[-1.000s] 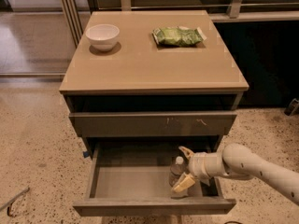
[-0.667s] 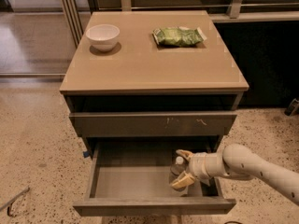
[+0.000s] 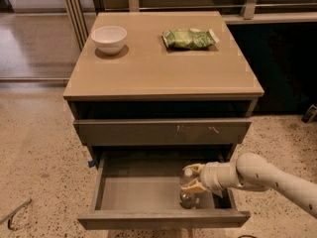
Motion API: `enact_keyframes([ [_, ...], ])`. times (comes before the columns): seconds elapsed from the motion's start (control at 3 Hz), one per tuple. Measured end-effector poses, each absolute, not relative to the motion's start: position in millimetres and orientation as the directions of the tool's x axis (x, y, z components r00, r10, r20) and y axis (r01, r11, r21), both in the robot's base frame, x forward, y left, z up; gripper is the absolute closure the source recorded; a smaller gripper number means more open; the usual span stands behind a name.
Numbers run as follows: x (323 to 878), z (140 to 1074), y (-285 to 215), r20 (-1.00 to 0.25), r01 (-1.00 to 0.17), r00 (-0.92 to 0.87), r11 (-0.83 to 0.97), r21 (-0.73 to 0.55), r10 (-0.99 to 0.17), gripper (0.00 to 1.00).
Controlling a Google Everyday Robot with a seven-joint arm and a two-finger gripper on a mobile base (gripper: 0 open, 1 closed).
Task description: Pick water bottle from middle drawer and place on counter
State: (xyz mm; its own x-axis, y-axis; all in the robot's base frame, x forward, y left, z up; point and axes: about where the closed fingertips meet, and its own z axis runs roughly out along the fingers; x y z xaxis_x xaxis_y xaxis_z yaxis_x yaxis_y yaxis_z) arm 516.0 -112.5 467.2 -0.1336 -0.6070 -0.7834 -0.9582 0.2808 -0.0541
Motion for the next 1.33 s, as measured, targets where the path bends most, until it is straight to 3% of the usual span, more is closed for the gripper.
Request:
enact_keyframes([
  [0.33,516,468,-112,-0.784,-0.959,-0.132,0.279,-0.054,-0.607,0.92],
  [0.67,508,514,-93,-0.769,-0.964,-0.156,0.265,-0.019,-0.620,1.00],
  [1.33,520,699,-39,-0.729,-0.969,-0.186,0.246,0.025,-0.659,1.00],
])
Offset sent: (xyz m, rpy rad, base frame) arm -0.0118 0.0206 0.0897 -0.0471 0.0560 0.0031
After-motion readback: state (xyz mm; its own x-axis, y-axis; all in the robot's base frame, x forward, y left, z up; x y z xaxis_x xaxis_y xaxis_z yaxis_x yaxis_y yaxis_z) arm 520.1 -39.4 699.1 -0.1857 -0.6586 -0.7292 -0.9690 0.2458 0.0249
